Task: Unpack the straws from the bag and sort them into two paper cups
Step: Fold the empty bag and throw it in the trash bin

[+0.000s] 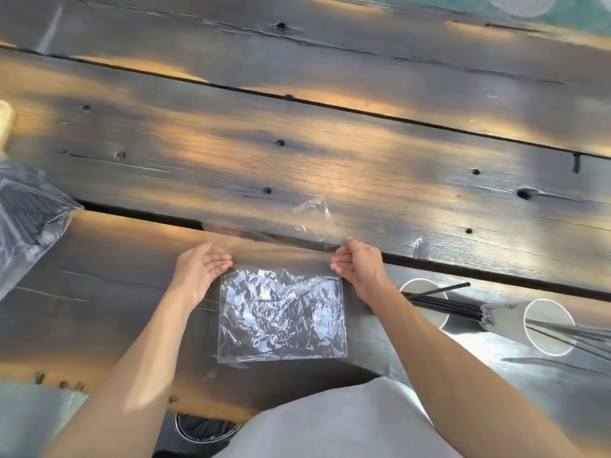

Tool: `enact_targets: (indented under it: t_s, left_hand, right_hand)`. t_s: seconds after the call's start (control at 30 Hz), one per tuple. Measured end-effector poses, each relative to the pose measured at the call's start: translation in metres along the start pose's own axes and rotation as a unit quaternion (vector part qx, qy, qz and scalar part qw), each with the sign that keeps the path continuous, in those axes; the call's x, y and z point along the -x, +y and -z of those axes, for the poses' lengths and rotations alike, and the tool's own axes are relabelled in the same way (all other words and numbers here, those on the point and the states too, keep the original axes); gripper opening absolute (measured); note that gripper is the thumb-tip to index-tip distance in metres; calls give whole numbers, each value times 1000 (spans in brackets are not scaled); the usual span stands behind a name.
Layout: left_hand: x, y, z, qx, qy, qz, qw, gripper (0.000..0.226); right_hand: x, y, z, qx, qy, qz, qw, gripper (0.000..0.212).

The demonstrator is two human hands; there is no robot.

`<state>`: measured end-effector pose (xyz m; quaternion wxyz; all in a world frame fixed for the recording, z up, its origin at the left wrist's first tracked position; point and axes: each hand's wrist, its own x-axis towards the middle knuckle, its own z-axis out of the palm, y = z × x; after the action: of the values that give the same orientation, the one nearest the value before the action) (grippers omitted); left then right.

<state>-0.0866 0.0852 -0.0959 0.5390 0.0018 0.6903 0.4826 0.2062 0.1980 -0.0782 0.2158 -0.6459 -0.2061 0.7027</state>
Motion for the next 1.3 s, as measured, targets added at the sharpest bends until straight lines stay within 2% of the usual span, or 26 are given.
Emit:
enact_targets:
  t_s: [0.07, 0.2, 0.27, 0.37, 0.47, 0.5, 0.6, 0.67, 0.73, 0.8, 0.97, 1.13, 1.3]
  left_hand:
    - [8, -5, 5, 15, 18, 0, 1000, 29]
    - [25, -17, 17, -10, 4, -15, 1000, 6]
    - [32, -24, 23, -6, 8, -14, 1000, 19]
    - [44, -34, 29, -8, 2, -16, 1000, 29]
    - [52, -48, 30, 1, 34, -3, 999, 39]
    - [53, -52, 30, 10, 47, -2, 999, 41]
    - [54, -62, 29, 27, 78, -1, 997, 42]
    - [54, -66, 27, 30, 97, 3, 995, 40]
    - [55, -69, 26, 18, 108, 13, 994, 35]
    - [57, -70, 28, -27, 104, 33, 994, 25]
    - [71, -76, 35, -127, 44, 57, 989, 15]
    - [76, -85, 30, -145, 65, 56, 986, 11]
    - [76, -89, 22, -176, 78, 58, 980, 5]
  right_hand:
    - [6, 0, 0, 49, -15, 17, 999, 27]
    - [19, 8, 4, 117, -59, 14, 991, 6]
    - [23, 14, 9, 143, -69, 12, 987, 10]
    - [24, 23, 17, 178, -39, 11, 983, 24]
    - [25, 32, 20, 160, -29, -18, 987, 41]
    - [27, 35, 20, 157, -40, -32, 986, 38]
    - [35, 43, 23, 205, -61, -60, 975, 6]
    - [36, 50, 28, 249, -60, -56, 965, 16]
    - [38, 55, 31, 248, -50, -42, 967, 18]
    - [37, 57, 35, 199, -39, -37, 979, 15]
    - [32, 58, 34, 171, -17, -17, 985, 12]
    - [35, 66, 31, 272, 42, 44, 960, 15]
    - [31, 73, 34, 332, 88, 70, 937, 16]
